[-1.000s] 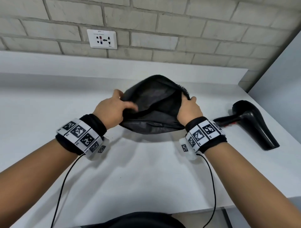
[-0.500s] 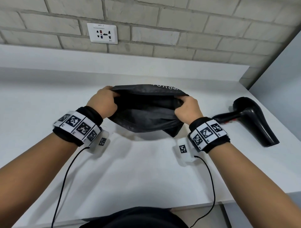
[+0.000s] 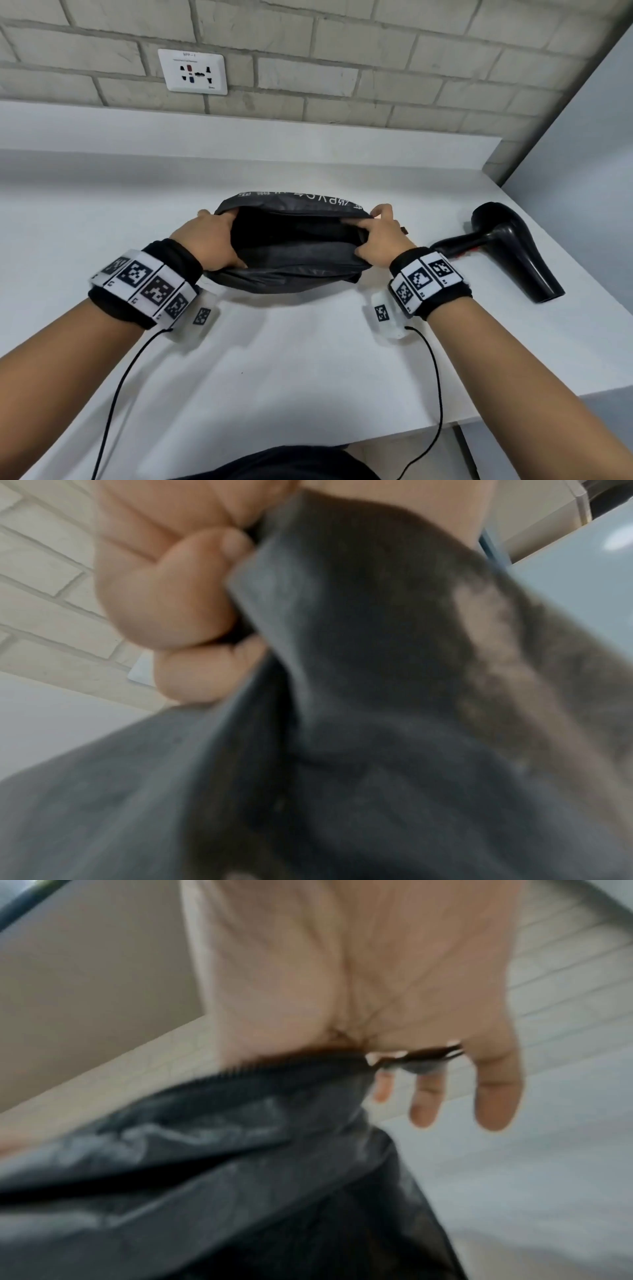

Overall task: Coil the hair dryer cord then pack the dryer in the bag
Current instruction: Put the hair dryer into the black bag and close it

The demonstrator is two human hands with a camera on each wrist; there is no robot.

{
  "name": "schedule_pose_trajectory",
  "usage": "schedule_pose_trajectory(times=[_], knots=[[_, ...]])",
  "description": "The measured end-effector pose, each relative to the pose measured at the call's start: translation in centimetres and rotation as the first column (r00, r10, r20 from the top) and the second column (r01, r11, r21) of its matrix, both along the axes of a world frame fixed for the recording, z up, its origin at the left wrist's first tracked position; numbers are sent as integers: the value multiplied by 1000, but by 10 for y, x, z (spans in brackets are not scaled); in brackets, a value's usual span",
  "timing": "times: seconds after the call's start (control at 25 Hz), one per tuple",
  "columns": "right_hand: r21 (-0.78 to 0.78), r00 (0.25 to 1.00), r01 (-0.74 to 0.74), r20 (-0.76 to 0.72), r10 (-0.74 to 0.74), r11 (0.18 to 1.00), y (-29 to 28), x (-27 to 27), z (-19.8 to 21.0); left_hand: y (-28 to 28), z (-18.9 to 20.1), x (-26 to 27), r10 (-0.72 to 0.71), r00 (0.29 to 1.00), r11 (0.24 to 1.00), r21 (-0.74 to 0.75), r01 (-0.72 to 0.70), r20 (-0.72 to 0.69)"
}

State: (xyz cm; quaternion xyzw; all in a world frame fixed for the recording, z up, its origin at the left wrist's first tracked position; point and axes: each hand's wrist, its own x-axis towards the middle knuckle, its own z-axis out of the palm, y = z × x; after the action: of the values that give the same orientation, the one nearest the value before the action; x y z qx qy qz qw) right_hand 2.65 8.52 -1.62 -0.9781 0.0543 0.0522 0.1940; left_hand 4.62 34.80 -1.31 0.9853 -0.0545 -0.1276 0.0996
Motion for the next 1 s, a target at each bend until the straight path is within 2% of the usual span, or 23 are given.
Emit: schedule_pose_trajectory(times=[0.04, 0.12, 0.16, 0.2, 0.28, 0.32, 0.4, 0.48, 0.52, 0.76, 1.0], knots=[[142, 1000, -14, -6, 15, 990, -5, -1, 1, 1, -1, 0, 4, 1000, 1000, -22, -4, -1], [402, 996, 30, 67, -62, 915, -17, -2, 6, 0, -1, 3, -6, 1000, 999, -46, 6, 10], [452, 981, 68, 130, -141, 890, -25, -2, 8, 0, 0, 4, -13, 1000, 998, -53, 13, 11], [436, 959, 107, 193, -209, 894, -35, -1, 8, -1, 1, 5, -18, 1000, 998, -61, 19, 12], [304, 924, 223, 236, -300, 926, -58, 3, 5, -4, 4, 7, -27, 999, 997, -67, 29, 19], [204, 923, 291, 197, -331, 935, -69, 4, 3, -5, 4, 8, -32, 999, 997, -65, 33, 21], [-59, 920, 392, 2, -392, 918, -90, 5, -1, -7, 5, 9, -45, 999, 997, -57, 46, 19], [-274, 875, 390, -188, -447, 879, -103, 5, -4, -8, 5, 11, -58, 998, 997, -51, 59, 20], [-329, 854, 372, -246, -459, 868, -107, 6, -6, -8, 4, 12, -62, 998, 997, -52, 63, 21], [-413, 812, 334, -331, -481, 847, -121, 17, -23, -8, 1, 13, -63, 998, 998, -29, 63, 3], [-398, 830, 360, -277, -485, 844, -110, 17, -25, -8, -1, 15, -56, 998, 997, -45, 56, 4]])
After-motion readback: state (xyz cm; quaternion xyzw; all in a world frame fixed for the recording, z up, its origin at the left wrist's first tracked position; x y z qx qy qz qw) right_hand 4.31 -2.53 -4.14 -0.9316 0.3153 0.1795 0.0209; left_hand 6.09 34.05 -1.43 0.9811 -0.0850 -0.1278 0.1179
